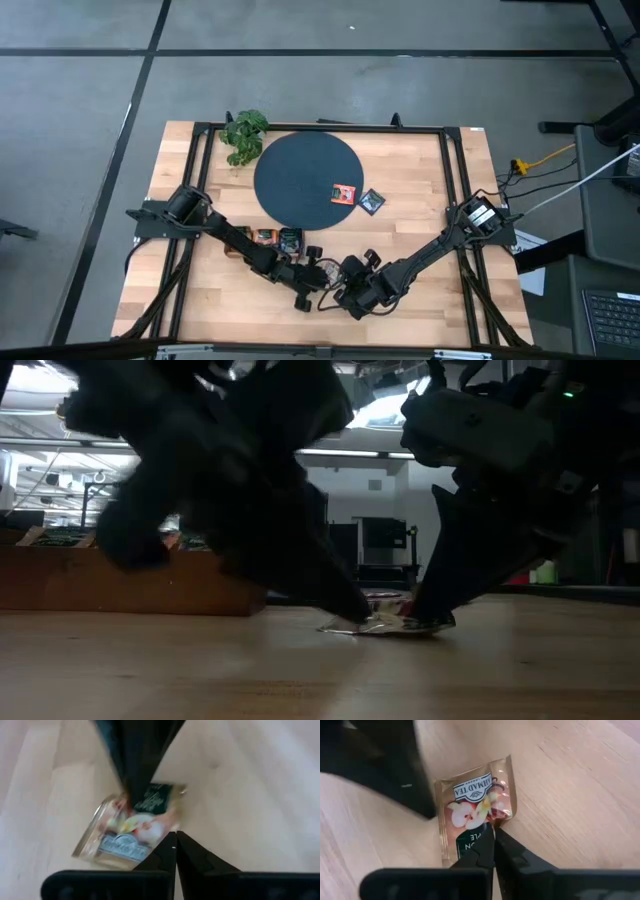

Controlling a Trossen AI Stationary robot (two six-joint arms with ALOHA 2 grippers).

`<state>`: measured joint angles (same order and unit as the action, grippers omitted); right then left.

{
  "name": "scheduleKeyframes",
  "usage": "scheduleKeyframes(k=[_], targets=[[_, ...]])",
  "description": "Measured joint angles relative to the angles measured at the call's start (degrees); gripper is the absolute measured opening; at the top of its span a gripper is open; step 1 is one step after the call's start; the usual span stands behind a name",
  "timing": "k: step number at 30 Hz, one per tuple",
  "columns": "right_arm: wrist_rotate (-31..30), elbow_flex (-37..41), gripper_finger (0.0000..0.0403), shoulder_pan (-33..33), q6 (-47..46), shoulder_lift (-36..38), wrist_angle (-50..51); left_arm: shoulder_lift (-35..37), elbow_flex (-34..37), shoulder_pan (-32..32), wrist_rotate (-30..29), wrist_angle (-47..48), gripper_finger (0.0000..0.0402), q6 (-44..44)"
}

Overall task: Pick & Place Tea
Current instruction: Put the brown tea bag into the left section of the wooden organizer

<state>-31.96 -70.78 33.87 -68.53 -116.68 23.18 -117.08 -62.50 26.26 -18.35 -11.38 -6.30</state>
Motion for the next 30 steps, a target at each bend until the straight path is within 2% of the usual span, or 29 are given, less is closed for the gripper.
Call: scheduleKeyframes(k=[6,13,22,30], targets=[[0.6,0.0,0.0006,0.3,3.5,0.1,0.1,5.6,0.0,1.9,0.2,2.0,0.0032,0.0],[1.6,-0.2,0.0004,0.5,10.7,0.1,-3.7,12.3,-0.2,0.8,0.3,7.4,0.01,-2.3],[-0.4,-5.6,0.0003,0.5,19.5,0.1,-3.8,12.9,-0.1,-3.1,7.1,14.6,0.0182,-6.6],[-2.1,-8.5,0.0002,0.5,24.3,0.2,-3.4,13.0,-0.1,-3.5,10.9,15.6,0.02,-5.6]])
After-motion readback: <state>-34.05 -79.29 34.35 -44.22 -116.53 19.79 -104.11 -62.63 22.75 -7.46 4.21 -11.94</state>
